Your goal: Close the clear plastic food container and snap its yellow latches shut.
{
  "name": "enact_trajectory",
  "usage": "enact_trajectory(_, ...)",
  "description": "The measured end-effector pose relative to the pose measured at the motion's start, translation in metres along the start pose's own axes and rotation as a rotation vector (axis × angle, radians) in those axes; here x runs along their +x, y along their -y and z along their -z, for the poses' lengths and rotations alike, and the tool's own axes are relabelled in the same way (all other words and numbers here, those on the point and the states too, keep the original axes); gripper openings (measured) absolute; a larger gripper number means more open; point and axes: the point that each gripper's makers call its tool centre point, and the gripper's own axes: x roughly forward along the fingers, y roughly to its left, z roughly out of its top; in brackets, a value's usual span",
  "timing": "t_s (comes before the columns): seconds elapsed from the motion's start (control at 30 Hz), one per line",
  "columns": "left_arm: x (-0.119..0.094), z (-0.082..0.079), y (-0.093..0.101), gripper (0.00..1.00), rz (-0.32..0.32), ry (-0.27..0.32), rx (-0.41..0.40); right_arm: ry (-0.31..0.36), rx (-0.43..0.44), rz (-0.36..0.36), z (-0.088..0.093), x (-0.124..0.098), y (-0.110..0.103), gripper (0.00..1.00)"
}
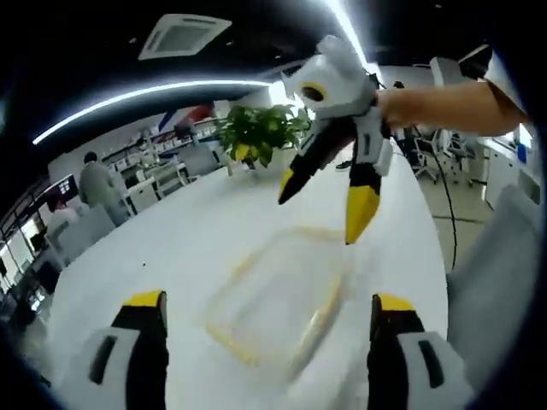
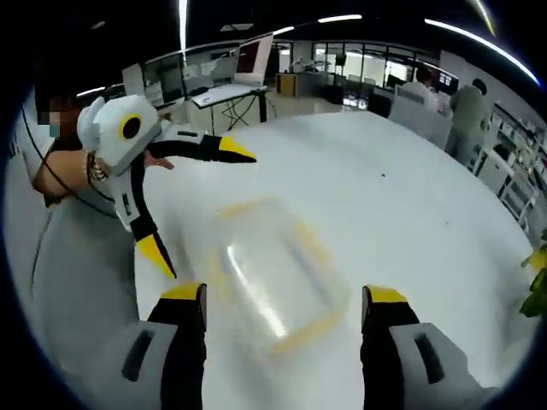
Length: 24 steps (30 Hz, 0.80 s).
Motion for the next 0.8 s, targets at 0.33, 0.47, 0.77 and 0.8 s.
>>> enact_trajectory(0.33,0.008,0.033,-0.009,0.99,0.022,-0.093,-0.028,-0.038,0.028,0.096,0.029,0.017,-0.002,0.91)
enact_trajectory(0.47,0.012,0.03,-0.012,0.99,0.034,-0.076,-0.055,-0.077,0.1,0.158,0.038,0.02,0.007,0.89)
enact_trajectory(0.77,0.015,0.039,-0.001,0.65,0.078,-0.124,-0.014,0.035,0.29,0.199,0.029,0.026,0.01,0.81)
enact_trajectory(0.8,0.015,0.037,-0.001,0.58,0.078,-0.115,-0.022,0.048,0.303,0.193,0.03,0.028,0.006,0.79)
